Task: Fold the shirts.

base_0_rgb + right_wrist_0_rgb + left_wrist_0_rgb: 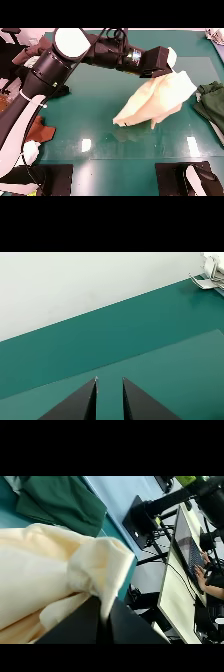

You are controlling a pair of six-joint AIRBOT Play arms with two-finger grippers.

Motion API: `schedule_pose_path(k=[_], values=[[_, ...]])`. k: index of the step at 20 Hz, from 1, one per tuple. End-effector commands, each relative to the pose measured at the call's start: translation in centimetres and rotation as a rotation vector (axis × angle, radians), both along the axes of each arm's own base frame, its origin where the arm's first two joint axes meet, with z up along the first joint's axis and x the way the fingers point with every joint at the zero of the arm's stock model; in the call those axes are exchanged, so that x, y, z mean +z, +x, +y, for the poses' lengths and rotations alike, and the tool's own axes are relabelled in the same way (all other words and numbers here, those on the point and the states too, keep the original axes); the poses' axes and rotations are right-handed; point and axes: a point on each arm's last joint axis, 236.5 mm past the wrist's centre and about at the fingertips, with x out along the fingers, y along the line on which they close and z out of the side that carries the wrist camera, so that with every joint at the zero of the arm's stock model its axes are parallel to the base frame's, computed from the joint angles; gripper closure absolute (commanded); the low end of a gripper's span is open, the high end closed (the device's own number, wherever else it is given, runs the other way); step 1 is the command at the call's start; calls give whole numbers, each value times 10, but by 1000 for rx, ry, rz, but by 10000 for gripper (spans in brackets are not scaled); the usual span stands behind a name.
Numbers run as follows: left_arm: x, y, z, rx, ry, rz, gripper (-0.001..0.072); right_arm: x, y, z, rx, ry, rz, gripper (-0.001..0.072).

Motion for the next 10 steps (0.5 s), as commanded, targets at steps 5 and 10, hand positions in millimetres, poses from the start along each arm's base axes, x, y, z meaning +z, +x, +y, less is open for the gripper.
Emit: schedule_pose_path(k=[5, 10], values=[[-31, 29, 3, 106, 118, -59, 496, -3, 2, 6, 16, -15, 14, 513], [-119, 24, -5, 8, 316, 62, 394, -6, 1, 6, 20, -16, 27, 513]])
